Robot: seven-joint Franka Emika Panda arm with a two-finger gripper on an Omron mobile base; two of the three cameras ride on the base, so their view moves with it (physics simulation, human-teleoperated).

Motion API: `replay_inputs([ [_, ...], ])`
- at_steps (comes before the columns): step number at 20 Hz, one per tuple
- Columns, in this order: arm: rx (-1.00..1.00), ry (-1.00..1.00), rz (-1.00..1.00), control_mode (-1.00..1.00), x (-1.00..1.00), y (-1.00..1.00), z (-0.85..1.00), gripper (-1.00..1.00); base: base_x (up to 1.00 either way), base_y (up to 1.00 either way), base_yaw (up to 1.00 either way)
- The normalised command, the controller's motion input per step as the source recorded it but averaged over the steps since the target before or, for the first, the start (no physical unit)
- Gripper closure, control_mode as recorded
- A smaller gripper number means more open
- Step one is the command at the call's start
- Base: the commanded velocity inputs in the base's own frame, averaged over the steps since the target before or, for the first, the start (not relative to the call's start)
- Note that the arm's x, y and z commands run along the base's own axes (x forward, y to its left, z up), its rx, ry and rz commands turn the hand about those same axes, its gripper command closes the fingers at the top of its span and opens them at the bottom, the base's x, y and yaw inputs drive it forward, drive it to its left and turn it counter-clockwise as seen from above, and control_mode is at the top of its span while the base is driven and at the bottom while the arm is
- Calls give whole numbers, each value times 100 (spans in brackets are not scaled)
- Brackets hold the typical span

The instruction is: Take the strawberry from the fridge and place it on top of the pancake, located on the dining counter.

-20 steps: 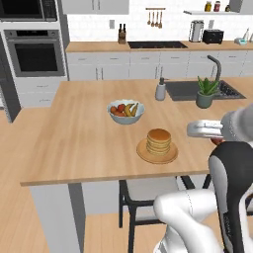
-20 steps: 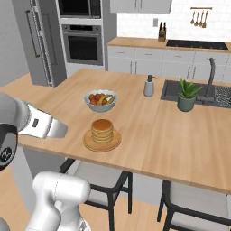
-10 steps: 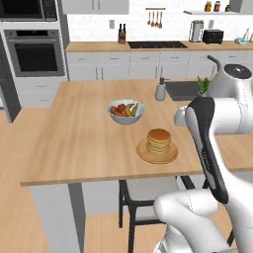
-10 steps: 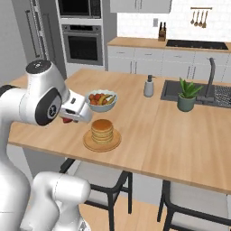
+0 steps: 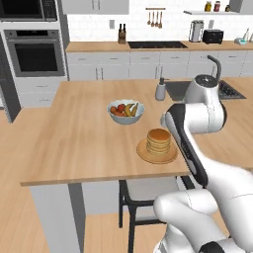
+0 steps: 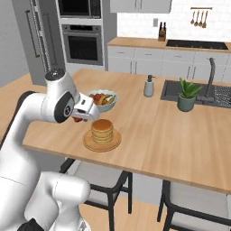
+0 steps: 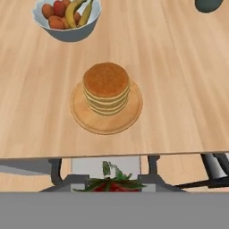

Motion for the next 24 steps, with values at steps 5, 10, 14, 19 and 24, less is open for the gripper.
replay_inputs([
  [5,6,0,8,-100,53,-12,-19,100,0,0,0],
  [10,1,0,3,-100,56,-1,-28,100,0,0,0],
  [14,0,5,0,-100,47,0,-31,100,0,0,0],
  [19,0,4,0,-100,38,0,-34,100,0,0,0],
  [24,0,0,0,-100,46,0,-20,100,0,0,0],
])
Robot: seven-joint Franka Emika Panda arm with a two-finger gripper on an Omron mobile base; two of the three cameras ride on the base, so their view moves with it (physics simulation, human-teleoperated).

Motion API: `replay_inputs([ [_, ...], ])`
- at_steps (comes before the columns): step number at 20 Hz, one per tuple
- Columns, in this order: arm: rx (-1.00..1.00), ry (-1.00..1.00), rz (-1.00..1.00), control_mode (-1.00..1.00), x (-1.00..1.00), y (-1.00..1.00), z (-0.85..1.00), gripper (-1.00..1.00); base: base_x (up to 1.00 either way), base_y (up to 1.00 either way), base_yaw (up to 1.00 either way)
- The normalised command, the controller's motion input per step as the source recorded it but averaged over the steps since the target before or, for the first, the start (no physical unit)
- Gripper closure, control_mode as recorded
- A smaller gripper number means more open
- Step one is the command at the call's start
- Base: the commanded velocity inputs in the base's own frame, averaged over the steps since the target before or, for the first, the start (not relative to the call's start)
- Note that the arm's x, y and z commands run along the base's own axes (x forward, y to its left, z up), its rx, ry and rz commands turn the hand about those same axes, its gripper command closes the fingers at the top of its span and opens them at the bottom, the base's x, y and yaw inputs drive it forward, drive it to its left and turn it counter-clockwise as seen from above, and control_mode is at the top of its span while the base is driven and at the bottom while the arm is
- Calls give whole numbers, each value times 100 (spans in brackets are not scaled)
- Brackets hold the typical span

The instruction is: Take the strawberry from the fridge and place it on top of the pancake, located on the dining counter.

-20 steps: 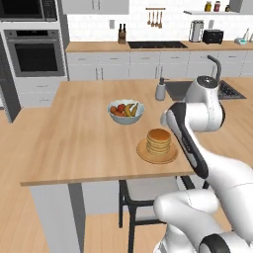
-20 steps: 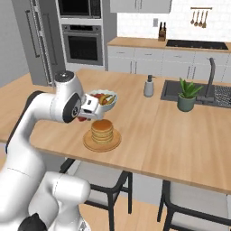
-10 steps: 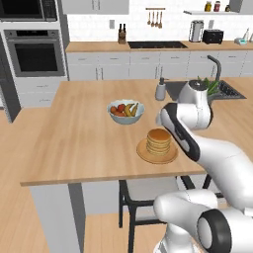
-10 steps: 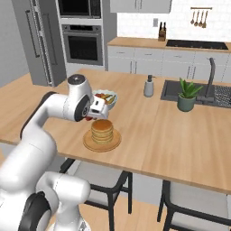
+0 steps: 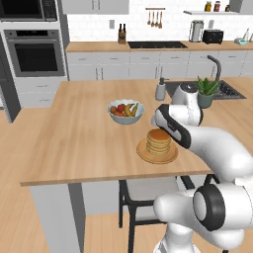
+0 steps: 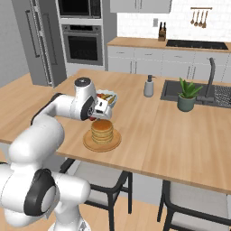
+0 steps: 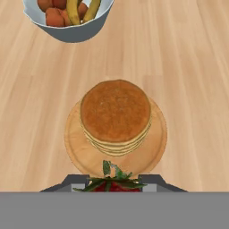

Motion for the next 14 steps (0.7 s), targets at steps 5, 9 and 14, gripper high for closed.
replay_inputs([
  [5,0,3,0,-100,46,0,-23,100,0,0,0],
  [9,0,6,0,-100,7,0,-26,100,0,0,0],
  [14,0,4,0,-100,4,0,-25,100,0,0,0],
])
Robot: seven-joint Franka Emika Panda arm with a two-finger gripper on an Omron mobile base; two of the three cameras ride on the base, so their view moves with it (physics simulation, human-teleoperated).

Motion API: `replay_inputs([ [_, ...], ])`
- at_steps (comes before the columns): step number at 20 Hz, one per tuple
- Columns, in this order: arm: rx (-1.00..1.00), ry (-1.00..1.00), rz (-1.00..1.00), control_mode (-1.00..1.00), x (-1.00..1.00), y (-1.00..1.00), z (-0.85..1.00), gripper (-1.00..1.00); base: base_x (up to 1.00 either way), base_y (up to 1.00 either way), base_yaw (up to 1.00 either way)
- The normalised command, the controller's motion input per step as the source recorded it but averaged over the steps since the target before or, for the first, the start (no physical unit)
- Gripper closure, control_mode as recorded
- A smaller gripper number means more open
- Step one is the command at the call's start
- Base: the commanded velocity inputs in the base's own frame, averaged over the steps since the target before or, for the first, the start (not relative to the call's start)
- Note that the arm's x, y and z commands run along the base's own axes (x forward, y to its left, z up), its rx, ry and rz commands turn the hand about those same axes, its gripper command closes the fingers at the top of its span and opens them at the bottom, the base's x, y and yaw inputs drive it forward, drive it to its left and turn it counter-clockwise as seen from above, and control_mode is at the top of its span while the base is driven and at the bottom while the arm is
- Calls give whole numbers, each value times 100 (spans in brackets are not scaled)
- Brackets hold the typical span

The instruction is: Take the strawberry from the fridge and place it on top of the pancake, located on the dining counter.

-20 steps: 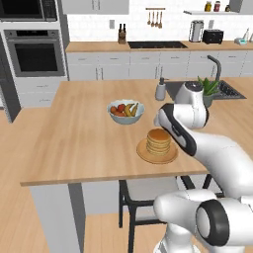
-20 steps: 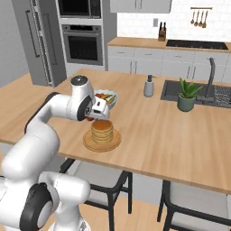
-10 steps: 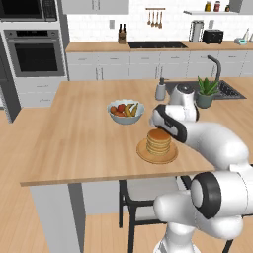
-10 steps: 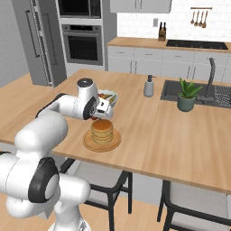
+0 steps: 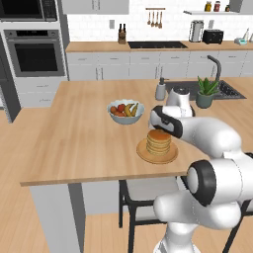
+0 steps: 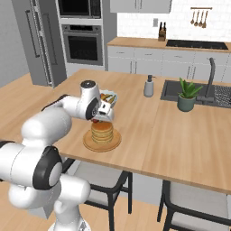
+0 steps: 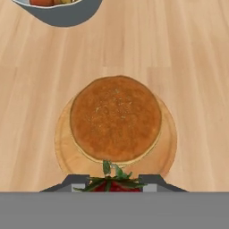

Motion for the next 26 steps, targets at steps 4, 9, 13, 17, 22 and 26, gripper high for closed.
replay_inputs([
  [4,0,5,0,-100,17,0,-10,100,0,0,0],
  [9,0,5,0,-100,30,0,-17,100,0,0,0],
  [13,0,8,0,-100,9,0,-21,100,0,0,0],
  [17,0,13,0,-100,19,0,-19,100,0,0,0],
  [22,0,4,0,-100,17,0,-6,100,0,0,0],
  [26,0,0,0,-100,14,0,0,100,0,0,0],
])
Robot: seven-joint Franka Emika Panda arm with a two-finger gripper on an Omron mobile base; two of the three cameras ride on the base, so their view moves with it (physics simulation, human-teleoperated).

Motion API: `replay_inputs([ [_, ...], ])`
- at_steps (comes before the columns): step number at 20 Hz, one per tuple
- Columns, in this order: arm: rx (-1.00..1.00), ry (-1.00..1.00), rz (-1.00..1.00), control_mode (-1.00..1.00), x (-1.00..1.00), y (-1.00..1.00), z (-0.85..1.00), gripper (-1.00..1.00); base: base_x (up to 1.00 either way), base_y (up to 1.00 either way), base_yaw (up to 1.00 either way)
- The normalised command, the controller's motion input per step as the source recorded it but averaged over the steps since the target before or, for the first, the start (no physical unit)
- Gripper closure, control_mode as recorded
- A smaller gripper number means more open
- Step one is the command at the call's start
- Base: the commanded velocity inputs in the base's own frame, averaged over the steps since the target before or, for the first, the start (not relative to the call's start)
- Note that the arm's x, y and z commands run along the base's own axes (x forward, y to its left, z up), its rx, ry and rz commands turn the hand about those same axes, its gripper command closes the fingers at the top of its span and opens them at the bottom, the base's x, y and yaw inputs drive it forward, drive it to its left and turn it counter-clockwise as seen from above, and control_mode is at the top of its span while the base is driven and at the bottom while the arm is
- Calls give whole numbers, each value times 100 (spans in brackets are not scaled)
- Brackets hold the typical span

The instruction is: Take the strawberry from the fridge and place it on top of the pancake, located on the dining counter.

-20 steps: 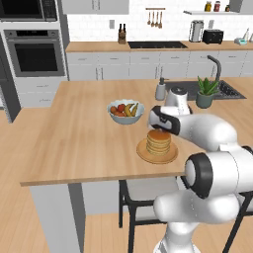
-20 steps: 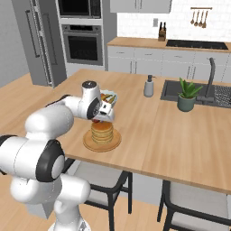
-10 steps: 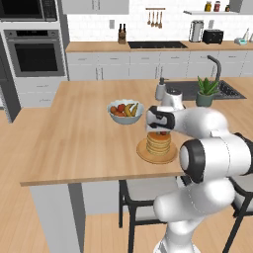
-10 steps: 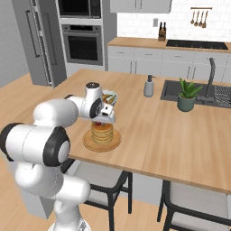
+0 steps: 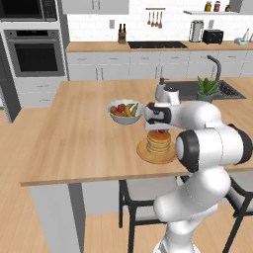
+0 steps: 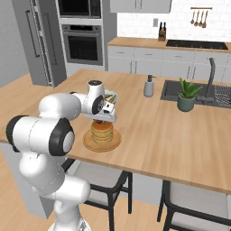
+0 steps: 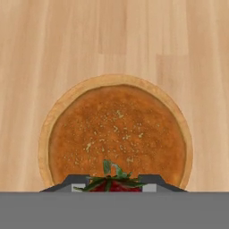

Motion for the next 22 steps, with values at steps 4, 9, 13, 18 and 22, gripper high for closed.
replay_inputs([
  [4,0,2,0,-100,1,0,-9,100,0,0,0],
  [9,0,3,0,-100,0,0,-17,100,0,0,0],
  [13,0,0,0,-100,0,0,-14,100,0,0,0],
  [18,0,3,0,-100,-1,0,-24,100,0,0,0],
  [22,0,2,0,-100,-22,0,-33,-100,0,0,0],
])
